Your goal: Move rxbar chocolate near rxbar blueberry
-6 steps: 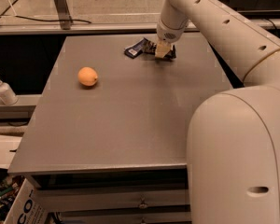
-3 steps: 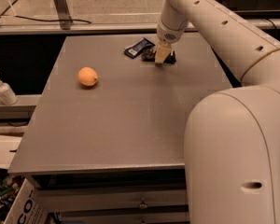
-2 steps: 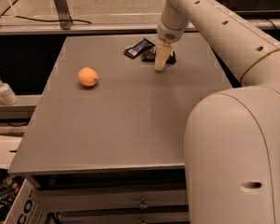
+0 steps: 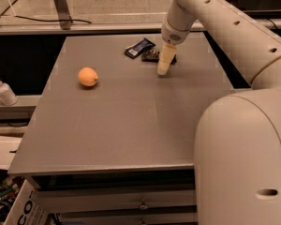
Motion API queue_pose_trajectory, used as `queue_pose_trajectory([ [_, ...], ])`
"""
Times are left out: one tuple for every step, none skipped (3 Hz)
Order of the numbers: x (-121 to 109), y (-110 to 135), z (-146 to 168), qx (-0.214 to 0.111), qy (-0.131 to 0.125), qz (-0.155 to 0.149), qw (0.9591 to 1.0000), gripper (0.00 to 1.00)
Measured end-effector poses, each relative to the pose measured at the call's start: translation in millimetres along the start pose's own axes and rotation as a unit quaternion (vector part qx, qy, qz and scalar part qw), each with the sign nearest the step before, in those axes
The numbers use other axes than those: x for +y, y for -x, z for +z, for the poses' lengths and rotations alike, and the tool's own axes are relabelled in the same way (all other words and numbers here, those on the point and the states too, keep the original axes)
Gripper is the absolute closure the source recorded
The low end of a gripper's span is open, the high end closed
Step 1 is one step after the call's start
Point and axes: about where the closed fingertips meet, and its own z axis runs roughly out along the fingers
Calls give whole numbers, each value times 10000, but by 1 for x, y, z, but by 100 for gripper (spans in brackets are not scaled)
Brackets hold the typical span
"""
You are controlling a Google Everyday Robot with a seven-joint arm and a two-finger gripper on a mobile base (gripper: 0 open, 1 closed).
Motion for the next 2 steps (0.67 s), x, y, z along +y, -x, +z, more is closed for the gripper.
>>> queue_pose_trajectory([
  [13, -8, -32, -462, 153, 279, 9984, 0],
  [26, -19, -64, -764, 260, 452, 9957, 0],
])
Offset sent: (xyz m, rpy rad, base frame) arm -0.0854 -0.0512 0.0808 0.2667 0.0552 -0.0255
